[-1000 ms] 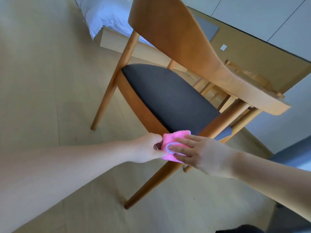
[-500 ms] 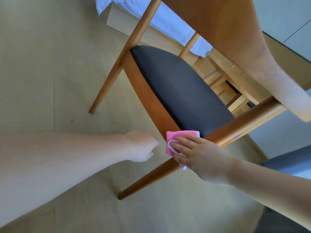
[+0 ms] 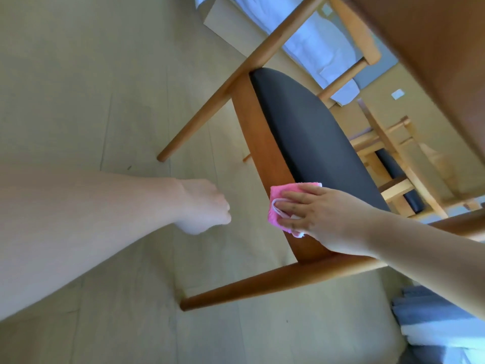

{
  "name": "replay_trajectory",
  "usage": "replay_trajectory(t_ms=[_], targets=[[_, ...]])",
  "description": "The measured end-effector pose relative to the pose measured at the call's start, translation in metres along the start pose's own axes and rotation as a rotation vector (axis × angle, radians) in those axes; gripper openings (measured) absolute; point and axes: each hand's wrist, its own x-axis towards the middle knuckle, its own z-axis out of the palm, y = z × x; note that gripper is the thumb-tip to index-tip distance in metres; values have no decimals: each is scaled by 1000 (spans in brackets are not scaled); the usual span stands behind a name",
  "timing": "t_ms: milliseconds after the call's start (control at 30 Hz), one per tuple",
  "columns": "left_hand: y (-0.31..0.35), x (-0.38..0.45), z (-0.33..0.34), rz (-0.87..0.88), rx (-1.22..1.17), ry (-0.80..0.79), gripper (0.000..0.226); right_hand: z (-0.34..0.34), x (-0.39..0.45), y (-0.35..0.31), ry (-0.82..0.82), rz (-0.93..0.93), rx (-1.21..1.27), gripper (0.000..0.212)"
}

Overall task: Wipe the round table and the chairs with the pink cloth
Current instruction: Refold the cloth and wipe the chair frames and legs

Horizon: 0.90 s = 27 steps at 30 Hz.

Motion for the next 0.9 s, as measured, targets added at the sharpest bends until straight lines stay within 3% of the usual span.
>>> replay_trajectory(t_ms=[467,733,900], targets=[[-69,-32,18,-276,-105,110,25,-61,129,88,99,179,-74,59],[-84,-47,29,-370,-52,297,47,-78,188,137,148,207,-87,47],[-78,-43,32,-329,-124,219,51,-84,217,155,111,280,-49,53]])
